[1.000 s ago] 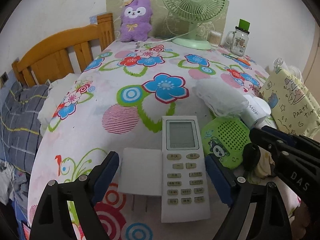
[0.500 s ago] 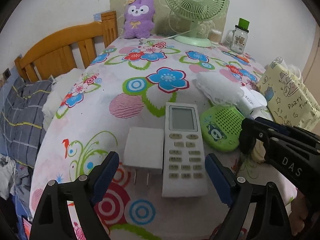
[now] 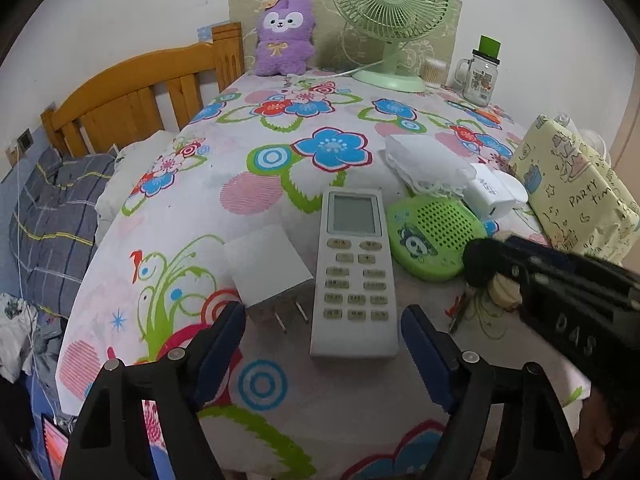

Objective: Organize rigid objects
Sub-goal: 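Straddle the white remote with the left fingers while the right fingers straddle the black key, then close the left gripper on the remote while the right gripper closes on the key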

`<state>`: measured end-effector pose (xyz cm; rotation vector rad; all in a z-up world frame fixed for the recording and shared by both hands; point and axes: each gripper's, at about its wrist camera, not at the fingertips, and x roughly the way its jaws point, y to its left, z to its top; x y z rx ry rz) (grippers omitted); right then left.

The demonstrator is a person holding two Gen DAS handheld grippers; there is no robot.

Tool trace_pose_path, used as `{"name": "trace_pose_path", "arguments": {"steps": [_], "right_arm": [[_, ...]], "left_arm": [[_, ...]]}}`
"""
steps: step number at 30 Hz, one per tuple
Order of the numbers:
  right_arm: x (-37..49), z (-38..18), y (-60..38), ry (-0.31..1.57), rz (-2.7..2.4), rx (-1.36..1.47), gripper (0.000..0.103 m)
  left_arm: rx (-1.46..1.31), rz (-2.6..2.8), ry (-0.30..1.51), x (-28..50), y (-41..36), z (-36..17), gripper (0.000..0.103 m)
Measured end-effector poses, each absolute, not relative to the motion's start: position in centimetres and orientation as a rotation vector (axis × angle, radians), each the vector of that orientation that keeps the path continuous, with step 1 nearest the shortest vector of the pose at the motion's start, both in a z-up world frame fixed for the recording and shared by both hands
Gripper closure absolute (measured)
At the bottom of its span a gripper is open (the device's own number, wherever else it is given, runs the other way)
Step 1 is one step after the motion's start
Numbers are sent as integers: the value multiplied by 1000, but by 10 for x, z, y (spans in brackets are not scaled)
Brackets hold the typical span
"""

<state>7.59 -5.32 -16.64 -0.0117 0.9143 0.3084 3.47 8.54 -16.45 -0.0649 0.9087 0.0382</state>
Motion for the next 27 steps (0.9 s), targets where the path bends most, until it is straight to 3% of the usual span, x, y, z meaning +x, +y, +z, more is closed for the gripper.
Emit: {"name": "trace_pose_path", "arguments": {"steps": [14,15,17,21,25,27], "right_arm": [[90,-172,-57,934,271,-5,75],[91,-173,-57,939,269,-4,75],[92,-173,-58,937,269,-1,75],[91,-174,-58,935,269,-1,75],[88,-175,-54,942,289,-11,55],[87,-174,-53,933,288,-12,52]], "left_arm": [[4,72,881,75,77,-172,25],[4,72,882,75,77,-172,25],[-15,43,910,71,77,-174,37],[14,15,909,61,69,-177,39],[-19,3,911,68,69,-178,39],[-13,0,897,69,68,-178,44]]}}
